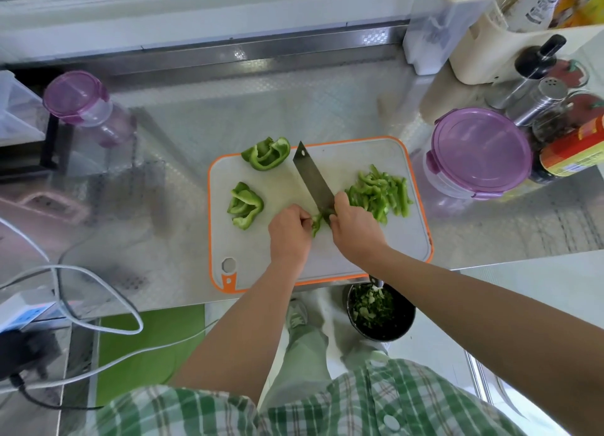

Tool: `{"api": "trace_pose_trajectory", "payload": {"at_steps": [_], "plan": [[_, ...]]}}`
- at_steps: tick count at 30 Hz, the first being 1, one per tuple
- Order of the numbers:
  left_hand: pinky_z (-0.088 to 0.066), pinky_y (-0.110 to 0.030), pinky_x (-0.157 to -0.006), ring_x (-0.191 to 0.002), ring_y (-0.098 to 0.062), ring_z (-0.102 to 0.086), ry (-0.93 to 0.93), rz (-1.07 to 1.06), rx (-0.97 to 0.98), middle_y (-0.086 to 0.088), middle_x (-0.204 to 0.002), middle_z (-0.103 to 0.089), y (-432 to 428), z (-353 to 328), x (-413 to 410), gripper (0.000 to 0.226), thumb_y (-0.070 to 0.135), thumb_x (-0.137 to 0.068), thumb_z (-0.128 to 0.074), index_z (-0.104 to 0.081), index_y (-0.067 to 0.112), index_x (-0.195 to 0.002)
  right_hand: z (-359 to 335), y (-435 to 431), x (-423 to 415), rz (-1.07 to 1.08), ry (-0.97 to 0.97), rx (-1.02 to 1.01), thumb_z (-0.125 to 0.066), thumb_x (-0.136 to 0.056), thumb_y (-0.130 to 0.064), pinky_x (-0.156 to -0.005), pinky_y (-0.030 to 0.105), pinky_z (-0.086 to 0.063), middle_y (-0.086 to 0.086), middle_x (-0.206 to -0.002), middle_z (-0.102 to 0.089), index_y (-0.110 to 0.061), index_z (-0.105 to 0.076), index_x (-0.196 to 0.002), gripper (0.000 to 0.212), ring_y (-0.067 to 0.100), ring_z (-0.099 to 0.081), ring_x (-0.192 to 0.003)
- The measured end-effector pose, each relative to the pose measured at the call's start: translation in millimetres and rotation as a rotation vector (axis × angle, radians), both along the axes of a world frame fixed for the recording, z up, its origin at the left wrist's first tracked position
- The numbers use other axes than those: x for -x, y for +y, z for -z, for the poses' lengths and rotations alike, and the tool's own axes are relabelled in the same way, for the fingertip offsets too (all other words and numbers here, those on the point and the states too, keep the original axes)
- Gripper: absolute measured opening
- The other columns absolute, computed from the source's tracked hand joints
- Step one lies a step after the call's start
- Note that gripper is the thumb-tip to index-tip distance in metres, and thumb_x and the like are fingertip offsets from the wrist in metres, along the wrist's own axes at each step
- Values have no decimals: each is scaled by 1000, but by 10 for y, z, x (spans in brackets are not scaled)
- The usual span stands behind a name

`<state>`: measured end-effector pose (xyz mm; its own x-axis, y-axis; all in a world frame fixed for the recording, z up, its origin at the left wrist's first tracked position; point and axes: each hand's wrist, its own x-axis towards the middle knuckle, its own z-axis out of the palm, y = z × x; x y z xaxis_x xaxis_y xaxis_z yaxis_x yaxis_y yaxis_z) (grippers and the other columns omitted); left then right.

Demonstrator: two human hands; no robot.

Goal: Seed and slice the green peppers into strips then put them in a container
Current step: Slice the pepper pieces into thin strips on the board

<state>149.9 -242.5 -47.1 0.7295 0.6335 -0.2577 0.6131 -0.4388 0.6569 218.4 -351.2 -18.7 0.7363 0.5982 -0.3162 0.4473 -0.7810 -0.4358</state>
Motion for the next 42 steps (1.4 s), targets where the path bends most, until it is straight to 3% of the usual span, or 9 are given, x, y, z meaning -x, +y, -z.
{"api": "trace_pose_trajectory", "payload": {"at_steps": [7,14,19,25,31,35,42], "plan": [[-47,-37,-71,-76,-28,-62,-41,78,-48,-7,-75,-66,-20,-31,0,19,6,-86,-63,-62,14,-103,-57,-51,-8,-9,-5,10,-40,-99,-16,-44,31,-26,5,-69,-46,-10,-32,-103,11,29,-48,-59],[-46,-38,-71,-78,-27,-62,-24,157,-118,-5,-81,-69,-17,-15,19,9,8,-82,-62,-67,14,-88,21,24,42,-2,46,31,-40,-98,-15,-53,36,-36,9,-74,-49,-9,-34,-104,10,32,-50,-65],[-47,-30,-77,-83,-22,-64,3,147,-95,-3,-89,-71,-8,1,27,10,11,-84,-64,-71,14,-91,26,44,-24,10,13,26,-39,-99,-15,-51,35,-34,9,-74,-50,-9,-34,-105,11,31,-50,-63],[-48,-32,-79,-84,-22,-65,1,98,-55,-2,-86,-72,-44,-36,-10,3,14,-84,-69,-70,12,-86,-70,-75,-54,-4,-6,-44,-41,-98,-16,-51,35,-36,5,-69,-46,-7,-34,-107,14,31,-48,-61],[-47,-32,-79,-85,-22,-66,26,75,-58,-2,-87,-74,-68,-107,-39,8,14,-86,-67,-74,11,-85,-89,-176,16,-114,-19,37,-39,-99,-19,-52,35,-31,0,-62,-38,-15,-25,-95,15,30,-44,-59],[-48,-34,-77,-82,-23,-66,33,66,-60,-3,-84,-74,-82,-113,-52,10,12,-85,-65,-74,11,-82,-59,-164,39,-145,-49,72,-39,-99,-16,-53,37,-35,3,-67,-46,-16,-25,-94,14,31,-46,-60],[-50,-35,-76,-79,-25,-66,16,49,-54,-4,-80,-74,-100,-103,-69,12,10,-84,-65,-76,11,-79,-1,-59,54,-124,-47,150,-40,-94,-5,-44,32,-22,1,-64,-41,-13,-30,-98,13,19,-37,-50]]}}
